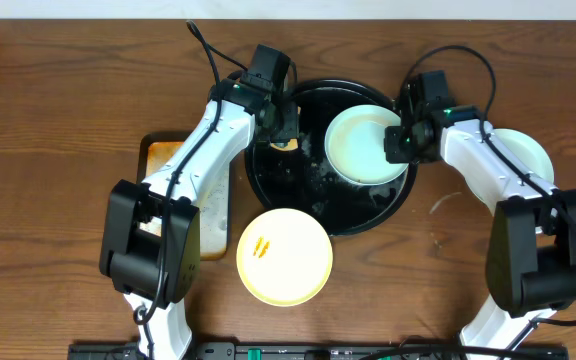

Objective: Clean dirty plates on tray and stack at the side

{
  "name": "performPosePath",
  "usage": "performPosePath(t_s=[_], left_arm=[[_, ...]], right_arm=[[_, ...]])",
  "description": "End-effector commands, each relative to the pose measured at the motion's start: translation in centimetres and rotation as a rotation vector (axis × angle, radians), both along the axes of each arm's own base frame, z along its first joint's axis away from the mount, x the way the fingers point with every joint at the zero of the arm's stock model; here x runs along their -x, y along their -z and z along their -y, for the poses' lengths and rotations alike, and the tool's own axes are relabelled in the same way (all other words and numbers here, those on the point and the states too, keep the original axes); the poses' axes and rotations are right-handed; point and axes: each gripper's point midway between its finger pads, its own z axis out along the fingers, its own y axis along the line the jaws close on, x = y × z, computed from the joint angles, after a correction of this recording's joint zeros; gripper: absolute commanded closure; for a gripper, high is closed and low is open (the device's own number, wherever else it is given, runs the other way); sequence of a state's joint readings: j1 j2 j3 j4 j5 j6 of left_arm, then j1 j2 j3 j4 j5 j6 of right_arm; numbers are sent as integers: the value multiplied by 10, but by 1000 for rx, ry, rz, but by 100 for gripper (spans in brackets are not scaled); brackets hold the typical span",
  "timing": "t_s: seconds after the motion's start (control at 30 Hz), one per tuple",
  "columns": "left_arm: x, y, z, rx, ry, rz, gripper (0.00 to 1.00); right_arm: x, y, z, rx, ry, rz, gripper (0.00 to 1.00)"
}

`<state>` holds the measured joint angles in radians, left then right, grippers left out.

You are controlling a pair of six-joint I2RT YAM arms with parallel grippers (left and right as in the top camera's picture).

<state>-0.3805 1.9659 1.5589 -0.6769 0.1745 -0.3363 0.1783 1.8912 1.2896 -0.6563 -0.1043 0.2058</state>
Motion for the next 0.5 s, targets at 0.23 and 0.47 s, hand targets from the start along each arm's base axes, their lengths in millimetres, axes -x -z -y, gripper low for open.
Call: performPosePath(t_s=[0.23,0.47], left_arm=[[-5,-9,-1,8,-3,21,85],[-5,-9,-1,8,-3,21,85]], right_arm=[[19,5,37,-60,293,-145,69],[21,5,34,-96,294,-160,69]])
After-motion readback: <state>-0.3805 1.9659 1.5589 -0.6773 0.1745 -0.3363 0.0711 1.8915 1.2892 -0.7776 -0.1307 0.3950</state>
